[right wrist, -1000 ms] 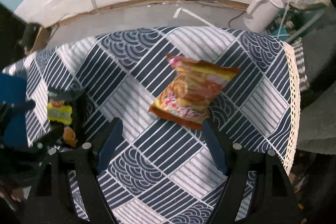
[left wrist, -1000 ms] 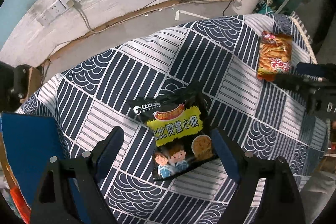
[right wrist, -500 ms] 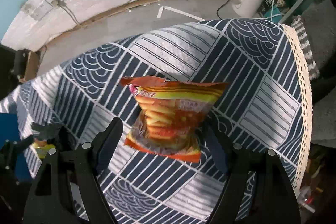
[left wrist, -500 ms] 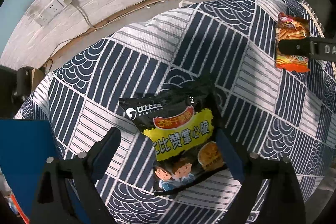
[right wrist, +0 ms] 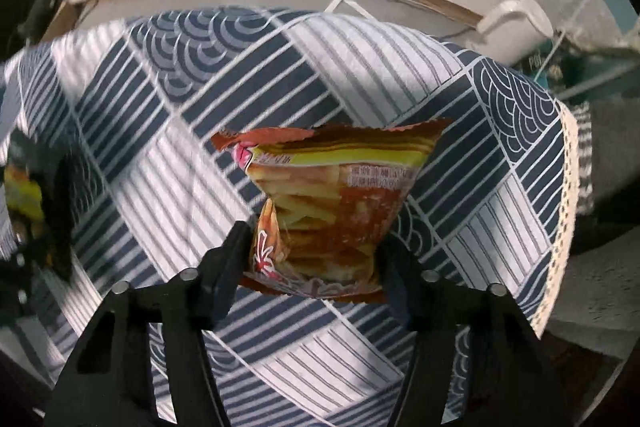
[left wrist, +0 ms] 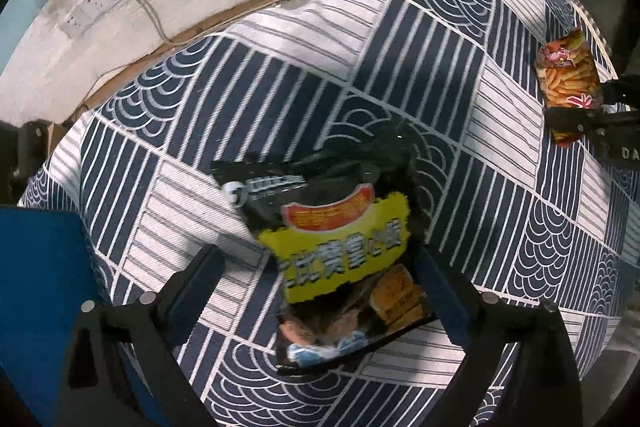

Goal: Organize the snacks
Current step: 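Lift both bags and carry them over the cardboard box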

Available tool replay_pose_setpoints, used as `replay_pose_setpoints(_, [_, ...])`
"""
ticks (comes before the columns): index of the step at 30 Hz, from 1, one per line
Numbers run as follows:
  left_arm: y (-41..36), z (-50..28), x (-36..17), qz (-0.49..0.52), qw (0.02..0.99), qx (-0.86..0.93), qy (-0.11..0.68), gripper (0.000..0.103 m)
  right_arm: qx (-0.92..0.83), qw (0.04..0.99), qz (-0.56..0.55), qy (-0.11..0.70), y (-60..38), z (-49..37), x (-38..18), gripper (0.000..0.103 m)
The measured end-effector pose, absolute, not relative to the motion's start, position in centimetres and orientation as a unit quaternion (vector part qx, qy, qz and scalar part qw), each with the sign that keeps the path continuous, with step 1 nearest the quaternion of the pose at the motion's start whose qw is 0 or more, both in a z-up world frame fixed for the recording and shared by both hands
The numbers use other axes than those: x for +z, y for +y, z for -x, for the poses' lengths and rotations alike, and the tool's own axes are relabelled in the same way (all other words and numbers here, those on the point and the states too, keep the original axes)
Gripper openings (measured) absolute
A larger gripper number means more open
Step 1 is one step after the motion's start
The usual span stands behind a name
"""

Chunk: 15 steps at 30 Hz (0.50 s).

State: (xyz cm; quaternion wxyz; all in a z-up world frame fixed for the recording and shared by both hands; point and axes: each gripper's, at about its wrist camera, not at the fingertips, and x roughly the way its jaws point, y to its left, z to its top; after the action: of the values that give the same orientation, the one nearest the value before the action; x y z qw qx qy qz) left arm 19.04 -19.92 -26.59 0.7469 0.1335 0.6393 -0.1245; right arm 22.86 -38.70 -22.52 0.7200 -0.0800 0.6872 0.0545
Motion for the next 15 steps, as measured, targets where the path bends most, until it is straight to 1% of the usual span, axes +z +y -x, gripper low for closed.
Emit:
replay_pose_setpoints(1, [-20.2,-19.0,-26.6,-0.138,0.748,-0.126,0.637,0.097,0.058,0.721,0.082,0.686,-38.7,-22.6,-22.3,0.058])
replay_pose_setpoints(3, [-20.5,-18.9,-26.5,-0.143,0.753,-0.128,0.629,0.091,0.065,0.723,0.089,0.682,-38.6,-22.2,-21.8,0.057])
replay_pose_setpoints(5, [-20.9,-18.7,-26.1,-0.148,0.758,-0.133,0.621,0.075,0.072,0.725,0.095,0.678,-38.5,-22.0,-21.4,0.056])
replay_pose_setpoints(8, [-21.1,-18.4,-25.7,-0.145,0.758,-0.134,0.621,0.064,0.081,0.728,0.103,0.672,-38.4,-21.3,-20.7,0.056])
replay_pose_setpoints(13, [-20.7,-17.8,-25.1,-0.141,0.758,-0.141,0.621,0.054,0.094,0.730,0.114,0.668,-37.9,-20.4,-19.9,0.056])
replay_pose_setpoints(15, [-20.8,-17.4,-24.8,-0.142,0.757,-0.141,0.622,0.053,0.097,0.732,0.117,0.665,-37.8,-20.0,-19.4,0.056])
